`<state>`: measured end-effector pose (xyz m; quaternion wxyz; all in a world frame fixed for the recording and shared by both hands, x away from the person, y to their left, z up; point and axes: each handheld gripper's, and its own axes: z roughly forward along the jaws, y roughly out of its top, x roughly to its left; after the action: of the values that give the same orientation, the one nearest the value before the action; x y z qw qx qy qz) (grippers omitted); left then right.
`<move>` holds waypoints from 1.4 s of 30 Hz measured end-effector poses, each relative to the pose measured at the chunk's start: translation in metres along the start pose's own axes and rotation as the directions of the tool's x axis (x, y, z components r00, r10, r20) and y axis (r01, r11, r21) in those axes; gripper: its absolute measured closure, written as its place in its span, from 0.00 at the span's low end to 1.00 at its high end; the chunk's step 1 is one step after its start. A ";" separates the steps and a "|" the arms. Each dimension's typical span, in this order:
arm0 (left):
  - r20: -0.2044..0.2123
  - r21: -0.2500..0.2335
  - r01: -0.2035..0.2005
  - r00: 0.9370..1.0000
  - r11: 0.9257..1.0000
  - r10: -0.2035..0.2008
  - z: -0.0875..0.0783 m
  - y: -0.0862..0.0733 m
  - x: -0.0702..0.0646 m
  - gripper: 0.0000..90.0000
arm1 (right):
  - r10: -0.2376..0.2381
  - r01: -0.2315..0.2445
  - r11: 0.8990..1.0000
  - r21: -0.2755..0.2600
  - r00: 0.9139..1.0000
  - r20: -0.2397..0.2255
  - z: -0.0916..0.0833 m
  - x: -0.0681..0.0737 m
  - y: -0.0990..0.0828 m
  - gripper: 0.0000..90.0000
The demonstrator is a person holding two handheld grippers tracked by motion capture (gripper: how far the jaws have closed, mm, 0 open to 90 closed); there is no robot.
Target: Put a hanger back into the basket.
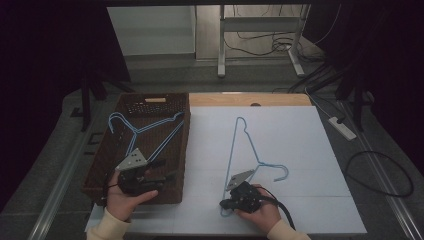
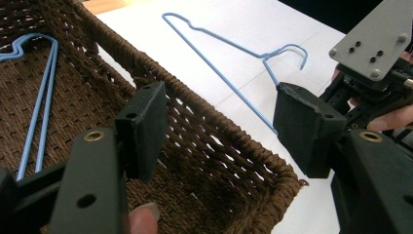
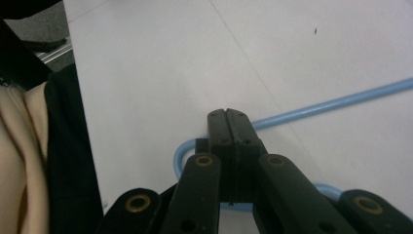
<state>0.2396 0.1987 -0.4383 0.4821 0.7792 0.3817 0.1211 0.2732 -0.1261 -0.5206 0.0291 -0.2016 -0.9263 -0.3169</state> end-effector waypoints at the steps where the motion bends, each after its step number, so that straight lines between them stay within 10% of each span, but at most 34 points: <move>1: 0.000 -0.001 0.000 1.000 1.000 0.000 0.000 0.000 0.000 0.42 | 0.000 0.000 1.000 0.000 1.000 0.000 0.000 0.000 0.000 1.00; 10: -0.001 -0.003 -0.003 1.000 1.000 0.003 -0.002 -0.001 -0.001 0.42 | 0.039 -0.033 0.995 -0.095 0.997 0.064 -0.036 -0.014 -0.009 1.00; 16: 0.002 -0.002 -0.009 1.000 1.000 0.009 -0.001 0.000 -0.004 0.42 | 0.102 -0.080 0.988 -0.134 0.980 0.168 -0.076 -0.039 -0.029 1.00; 21: 0.005 0.001 -0.011 1.000 1.000 0.011 0.000 -0.001 -0.005 0.42 | 0.174 -0.129 0.976 -0.177 0.947 0.269 -0.103 -0.067 -0.042 1.00; 27: 0.006 0.008 -0.014 1.000 1.000 0.014 0.002 -0.001 -0.005 0.42 | 0.268 -0.210 0.959 -0.188 0.885 0.380 -0.118 -0.111 -0.056 1.00; 34: 0.004 0.010 -0.012 1.000 1.000 0.012 0.003 -0.001 -0.004 0.42 | 0.282 -0.255 0.959 -0.122 0.849 0.447 -0.108 -0.146 -0.059 1.00; 42: 0.009 0.014 -0.018 1.000 1.000 0.018 0.004 -0.001 -0.006 0.42 | 0.271 -0.263 0.962 -0.080 0.860 0.434 -0.102 -0.159 -0.061 1.00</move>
<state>0.2376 0.1921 -0.4406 0.4773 0.7864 0.3735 0.1192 0.3872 -0.2872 -0.5033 -0.1394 -0.3944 -0.8690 -0.2642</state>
